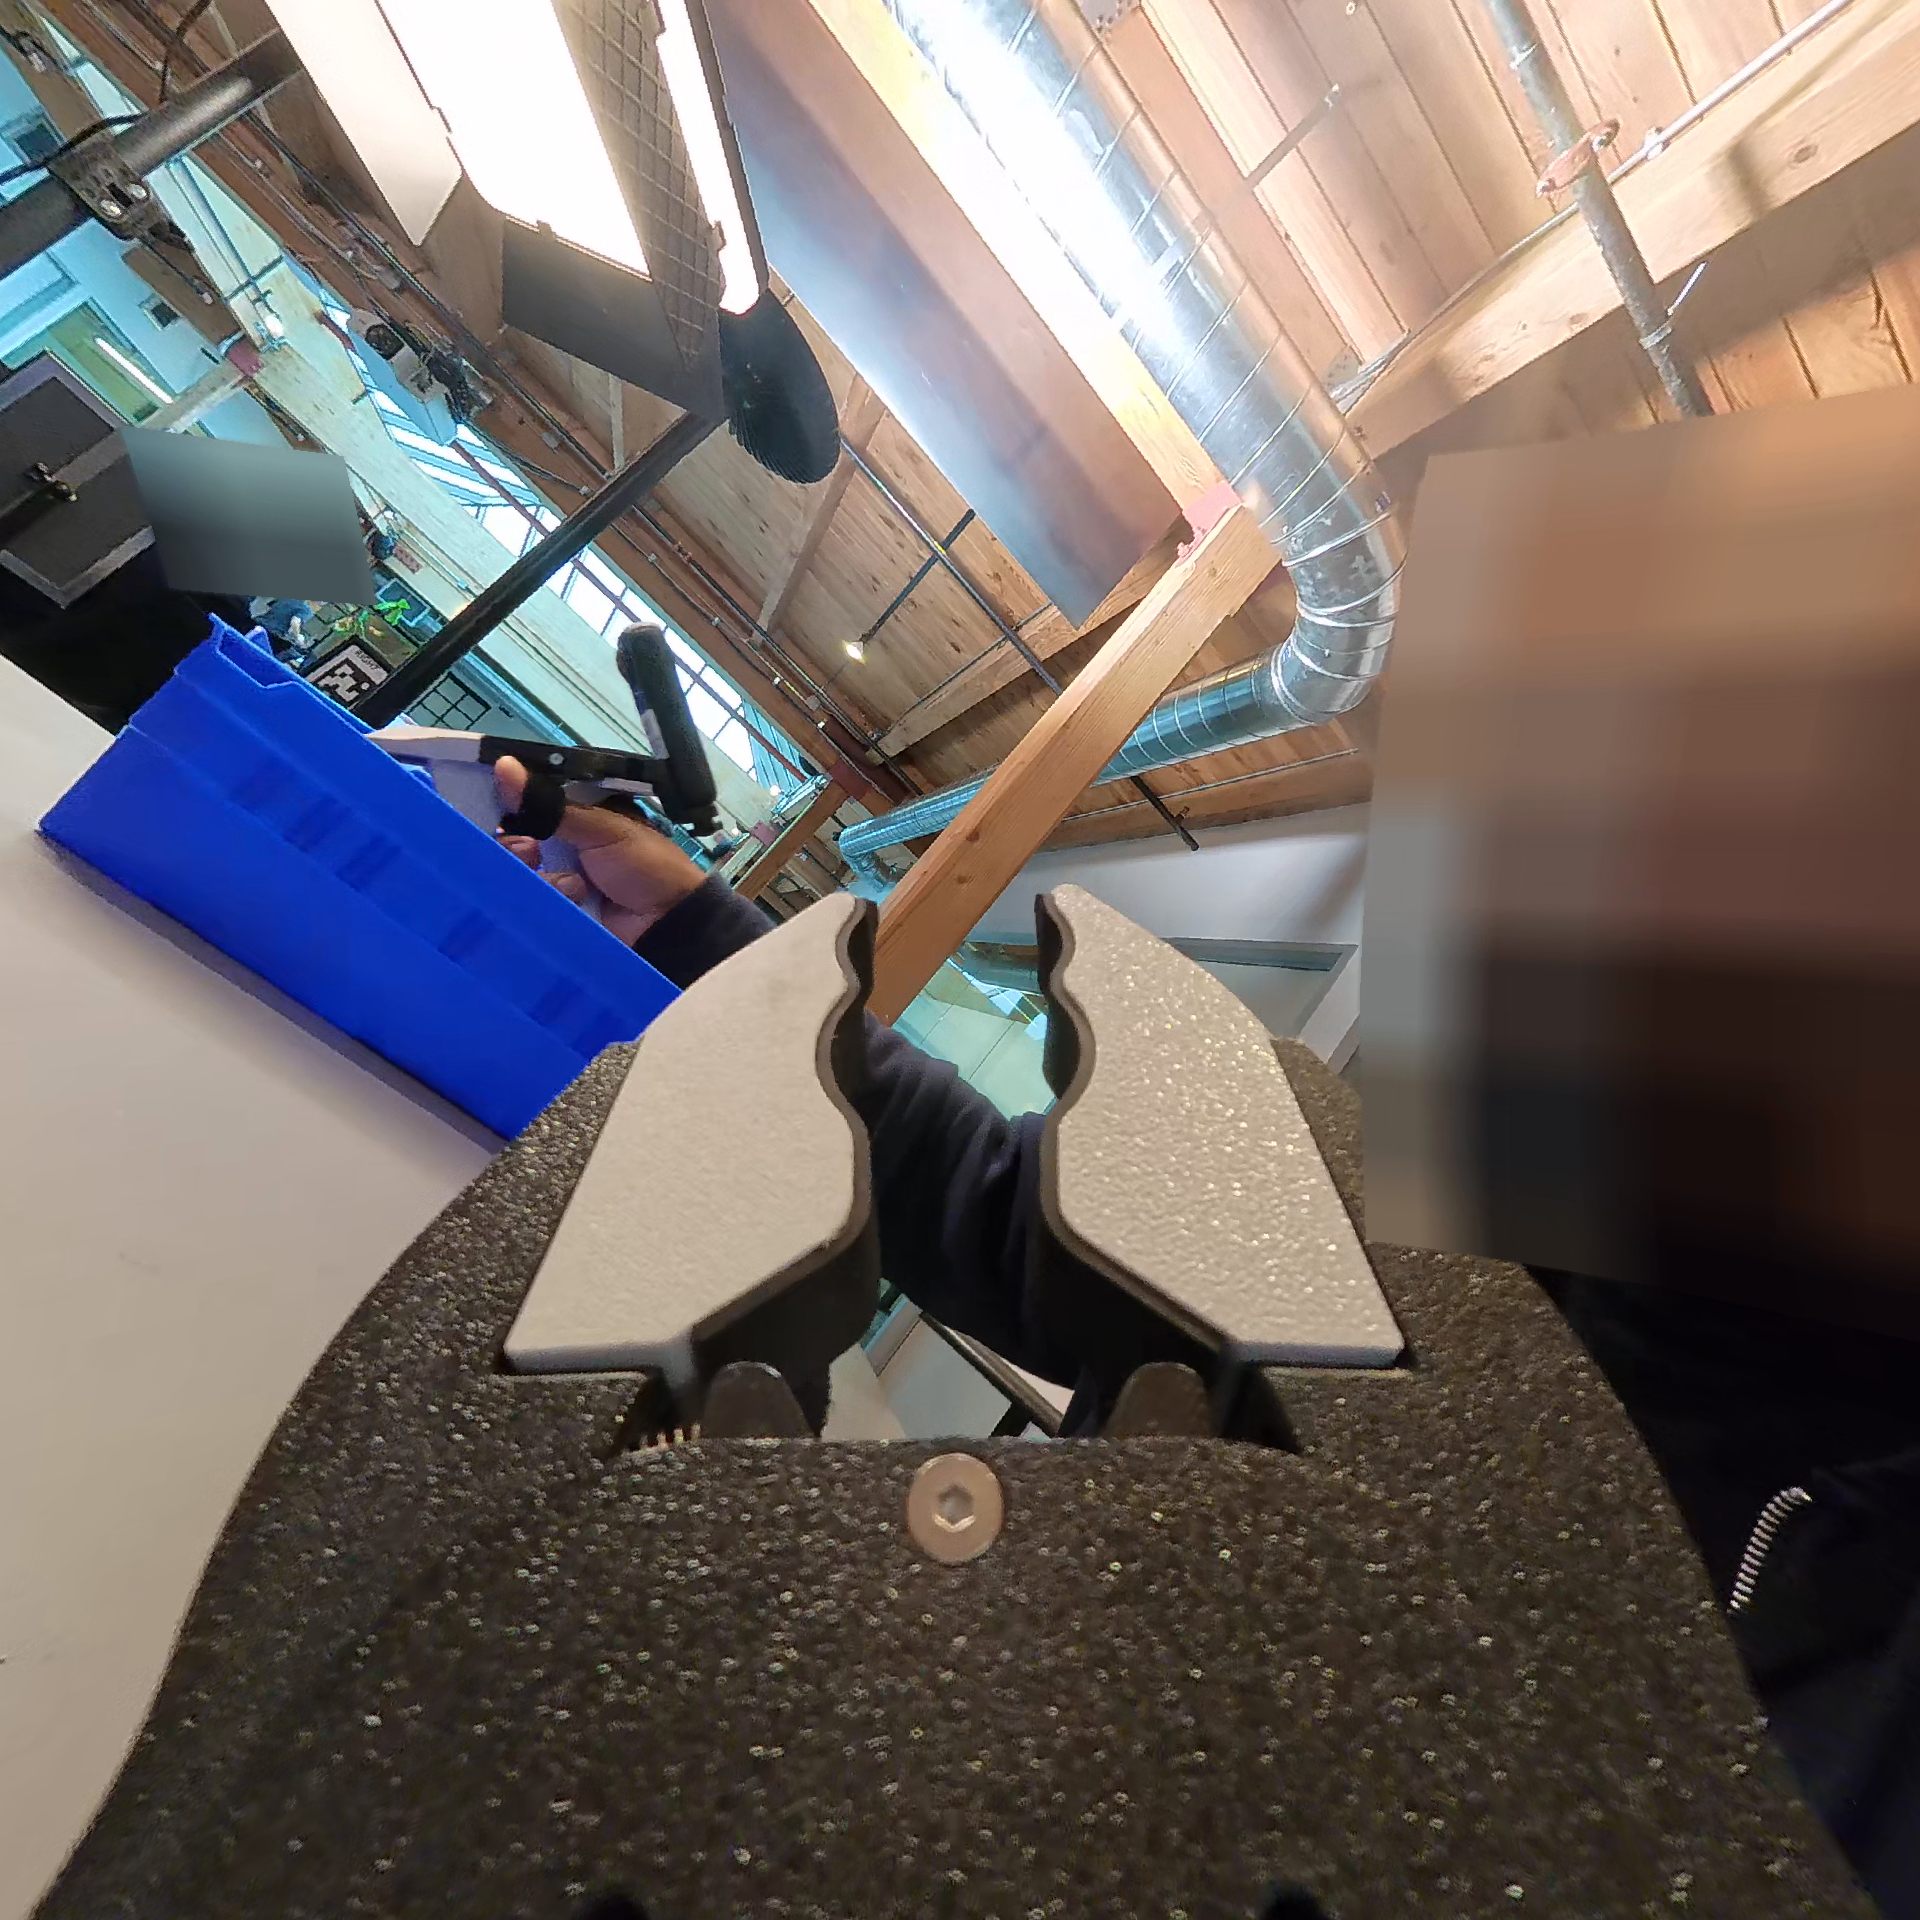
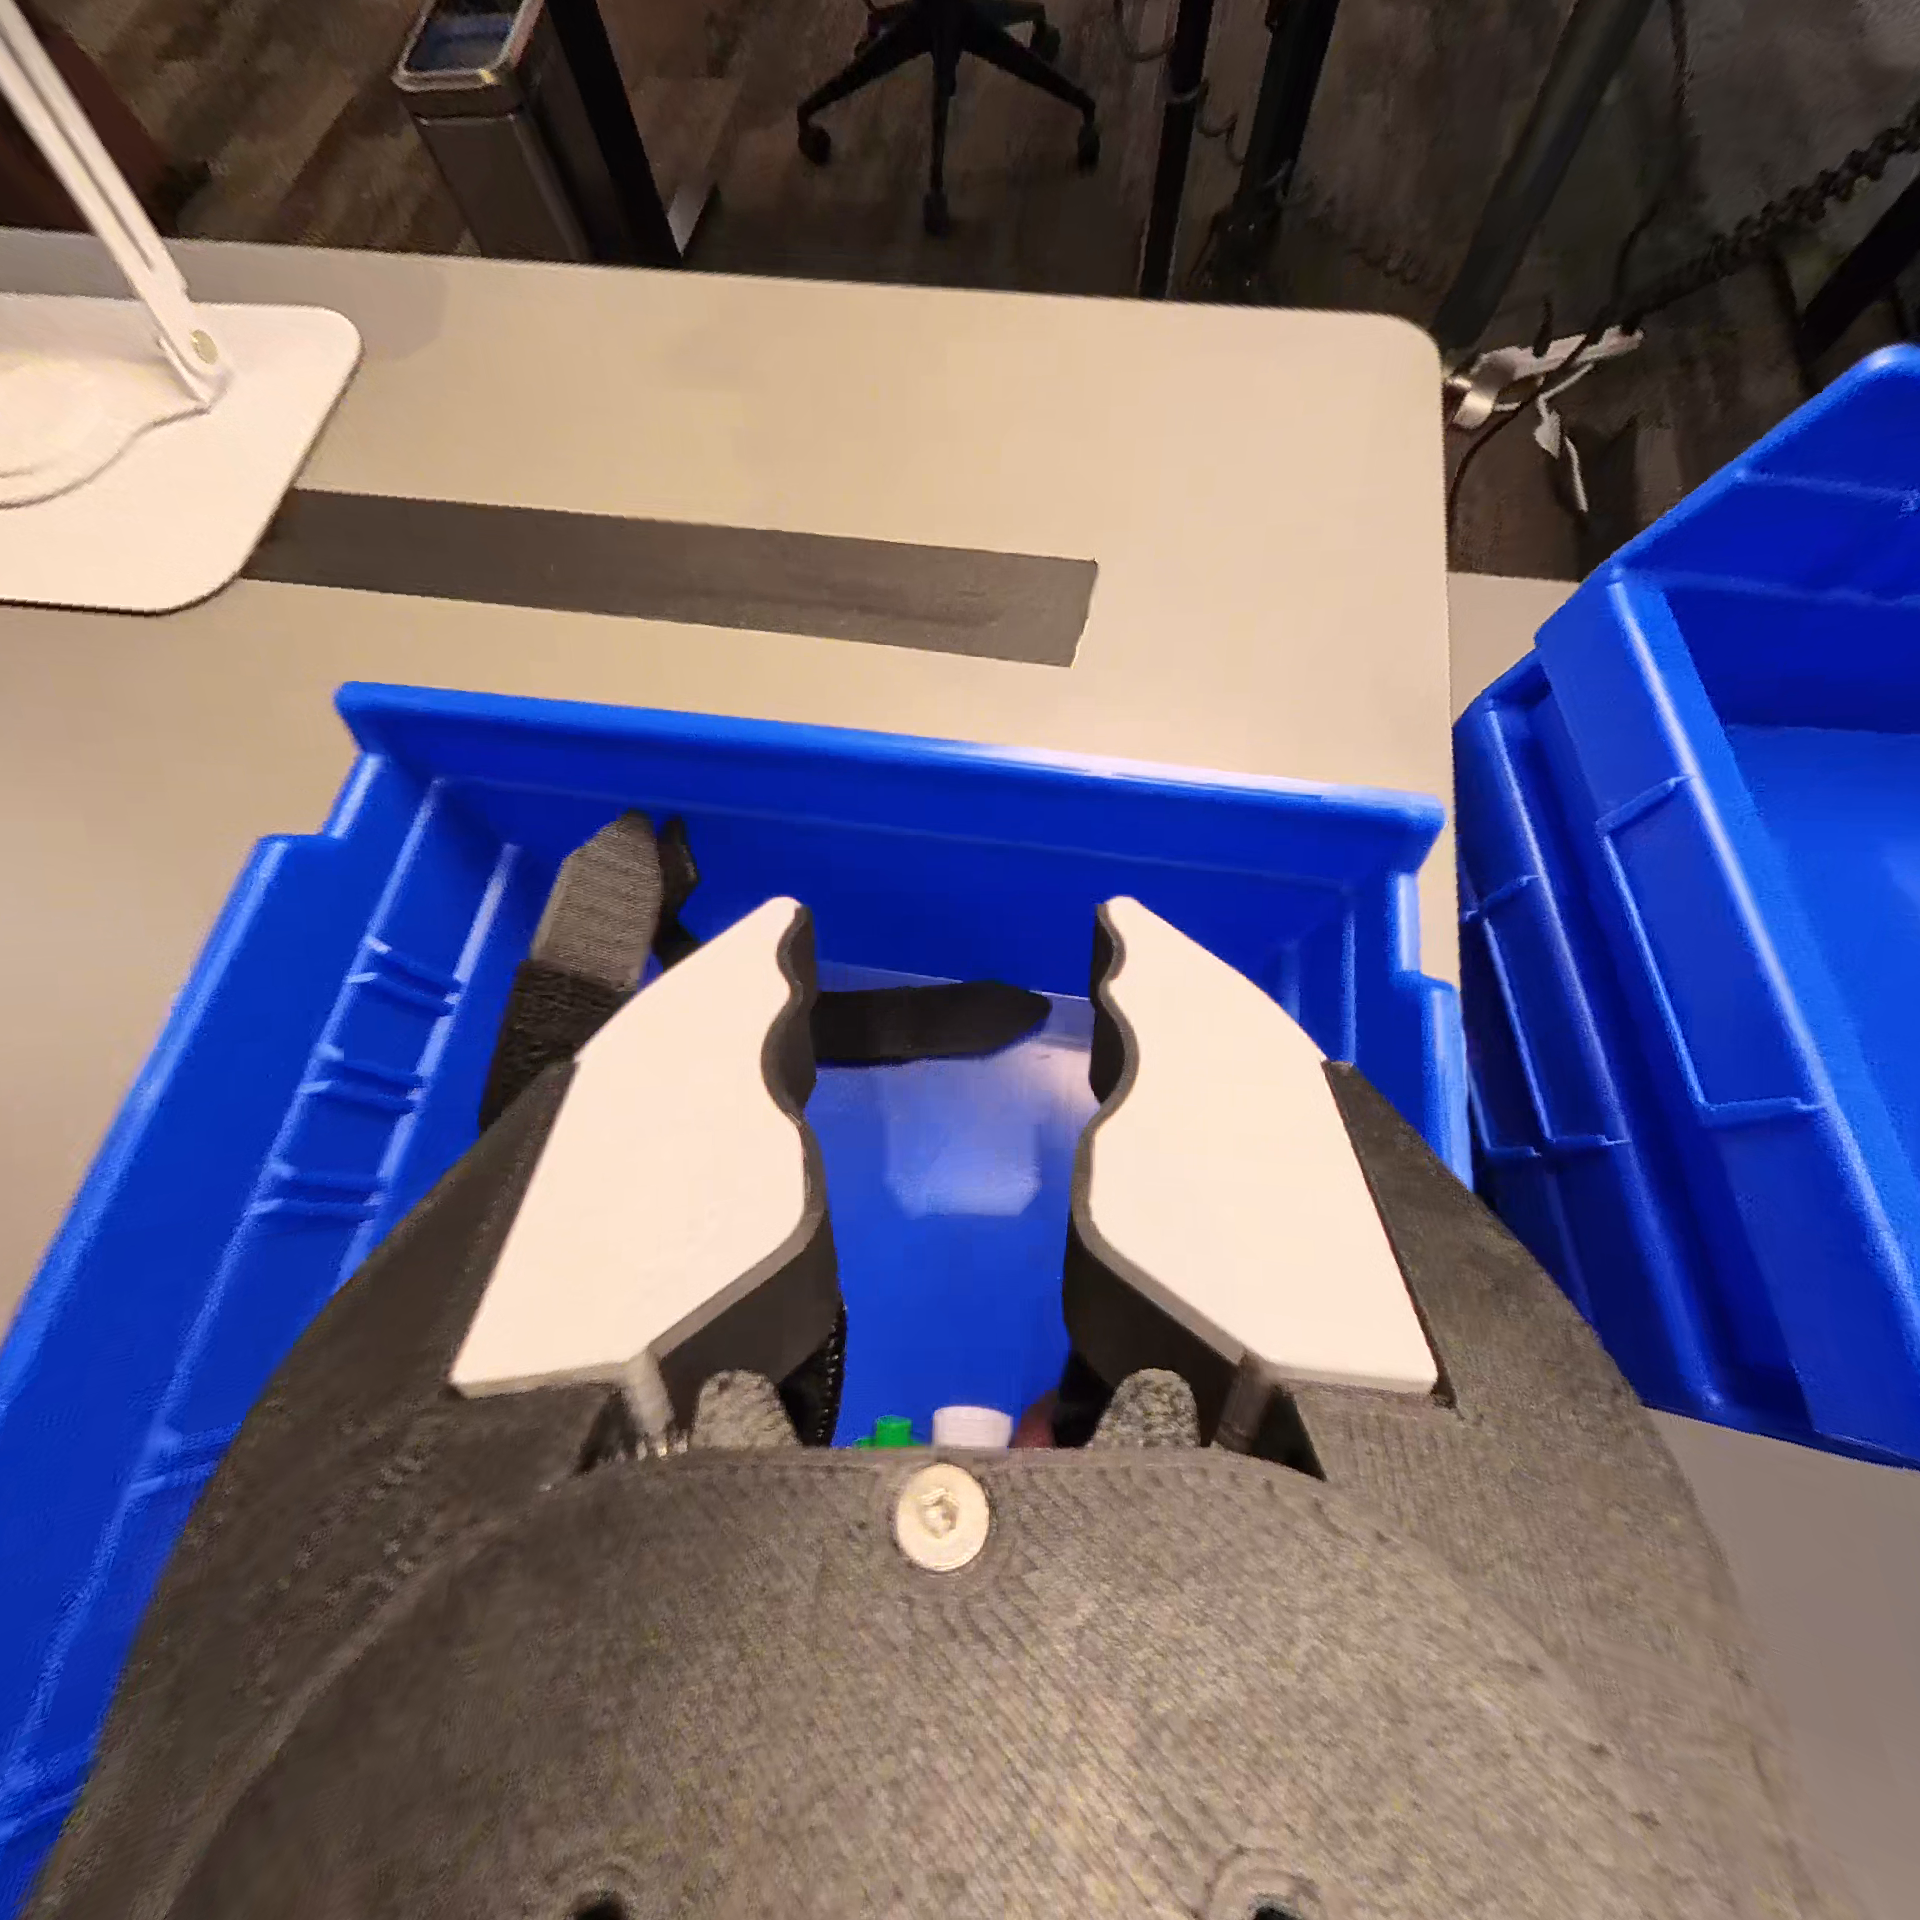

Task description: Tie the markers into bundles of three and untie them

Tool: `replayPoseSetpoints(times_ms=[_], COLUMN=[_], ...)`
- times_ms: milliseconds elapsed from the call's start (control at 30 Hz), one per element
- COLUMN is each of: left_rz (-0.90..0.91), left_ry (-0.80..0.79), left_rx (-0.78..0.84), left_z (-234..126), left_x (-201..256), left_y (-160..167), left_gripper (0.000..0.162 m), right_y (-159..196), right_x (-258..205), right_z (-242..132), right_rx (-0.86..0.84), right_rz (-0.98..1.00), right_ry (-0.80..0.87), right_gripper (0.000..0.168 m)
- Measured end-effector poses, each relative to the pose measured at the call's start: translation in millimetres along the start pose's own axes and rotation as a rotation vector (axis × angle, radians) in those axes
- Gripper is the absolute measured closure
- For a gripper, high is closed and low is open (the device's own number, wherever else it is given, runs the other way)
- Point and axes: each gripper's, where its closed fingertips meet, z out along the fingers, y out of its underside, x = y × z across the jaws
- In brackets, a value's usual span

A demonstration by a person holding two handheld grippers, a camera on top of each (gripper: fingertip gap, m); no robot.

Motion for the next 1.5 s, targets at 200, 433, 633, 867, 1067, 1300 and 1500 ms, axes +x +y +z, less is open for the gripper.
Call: replayPoseSetpoints(times_ms=[200, 433, 633, 867, 1067, 1300, 1500], left_rz=[0.054, 0.262, 0.438, 0.642, 1.024, 0.417, 0.183], left_ry=[-0.028, -0.268, -0.572, -0.879, -1.567, -2.172, -2.312], left_rx=[-0.013, -0.094, -0.186, -0.146, -0.156, -0.706, -1.037], left_z=[0.4, -4.7, -25.8, -112.3, -243.4, -461.0, -519.7], left_x=[0.1, -25.2, -26.0, 61.4, 181.4, 134.7, 110.1], left_y=[-0.5, -4.5, -22.1, -72.2, -199.7, -223.6, -196.3], left_gripper=[0.132, 0.131, 0.118, 0.109, 0.11, 0.111, 0.118], right_y=[-20.0, 31.5, 133.7, 161.9, 166.3, 169.9, 166.3], right_x=[-76.2, -269.9, -351.7, -357.7, -359.3, -362.7, -360.9], right_z=[-70.9, -140.6, -83.3, -52.1, -51.9, -56.4, -62.6], right_rx=[0.14, 0.163, -0.051, -0.136, -0.173, -0.173, -0.145], right_rz=[-0.049, -0.373, -0.462, -0.445, -0.435, -0.463, -0.422], right_ry=[-0.183, -0.484, -0.589, -0.571, -0.603, -0.633, -0.671], right_gripper=[0.118, 0.123, 0.121, 0.119, 0.118, 0.118, 0.119])
